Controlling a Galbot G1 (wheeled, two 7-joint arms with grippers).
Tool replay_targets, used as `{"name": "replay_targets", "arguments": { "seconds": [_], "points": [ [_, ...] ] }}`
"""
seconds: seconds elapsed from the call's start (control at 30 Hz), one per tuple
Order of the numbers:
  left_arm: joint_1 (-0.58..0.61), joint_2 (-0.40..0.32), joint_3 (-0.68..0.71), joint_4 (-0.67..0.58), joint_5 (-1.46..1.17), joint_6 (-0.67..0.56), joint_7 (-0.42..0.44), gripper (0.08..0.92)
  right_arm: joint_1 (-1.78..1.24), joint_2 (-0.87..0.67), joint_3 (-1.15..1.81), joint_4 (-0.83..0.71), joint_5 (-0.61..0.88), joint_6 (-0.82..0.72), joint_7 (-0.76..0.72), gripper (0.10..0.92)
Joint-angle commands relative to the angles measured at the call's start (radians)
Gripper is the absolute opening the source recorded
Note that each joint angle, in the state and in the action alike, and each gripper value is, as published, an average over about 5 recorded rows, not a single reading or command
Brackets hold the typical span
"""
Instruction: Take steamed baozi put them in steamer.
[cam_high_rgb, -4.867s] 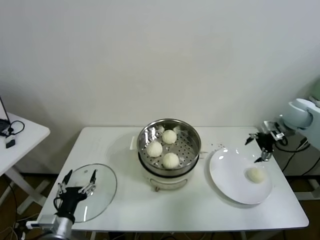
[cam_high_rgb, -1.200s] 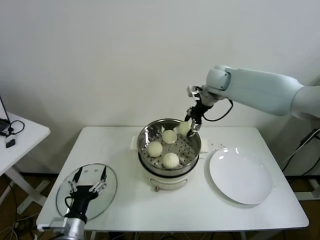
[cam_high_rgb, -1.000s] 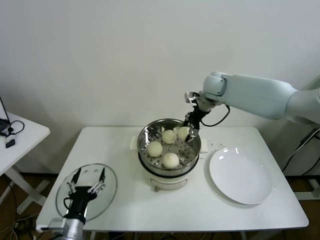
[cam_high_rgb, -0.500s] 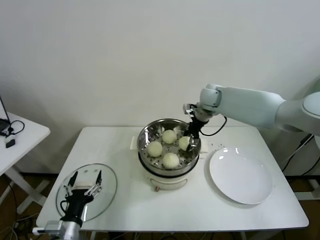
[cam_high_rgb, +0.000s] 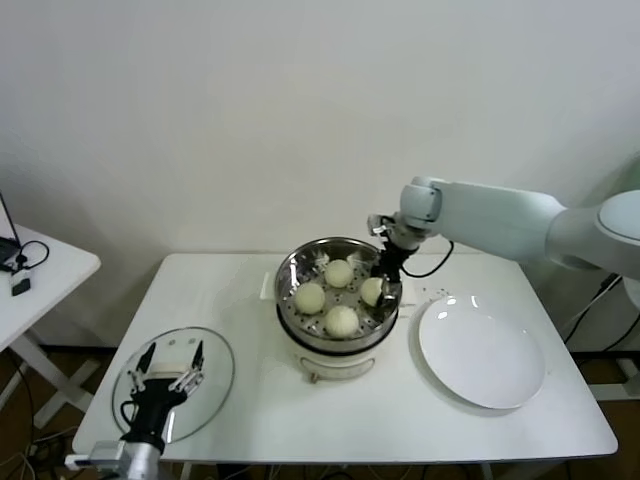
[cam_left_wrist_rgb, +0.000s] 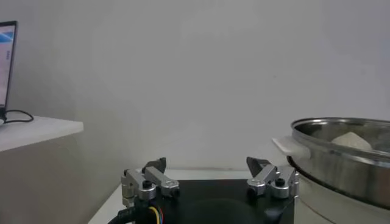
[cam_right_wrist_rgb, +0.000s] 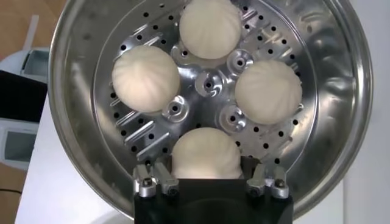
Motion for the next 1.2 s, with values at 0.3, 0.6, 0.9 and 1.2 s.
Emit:
{"name": "replay_targets", "arguments": {
  "seconds": [0.3, 0.6, 0.9, 1.2],
  "points": [
    [0.003, -0.001, 0.002, 0.005, 0.002, -0.004, 0.000, 0.823, 0.035, -0.004, 0.022, -0.001, 0.042, 0.013, -0.054, 0.822],
    [-0.005, 0.001, 0.006, 0.004, 0.003, -0.001, 0.000, 0.823, 0.103, -0.076, 0.056, 0.081, 0.106, 0.008, -0.045, 0.823],
    [-0.026, -0.010, 0.015, 0.010, 0.017, 0.004, -0.004, 0.823, 0.050, -0.292, 0.201, 0.226, -0.004, 0.002, 0.024, 0.823],
    [-0.059, -0.034, 0.039, 0.027, 0.116, -0.010, 0.010, 0.823, -0.269, -0.549, 0.600, 0.355, -0.090, 0.067, 0.216, 0.823]
  ]
}}
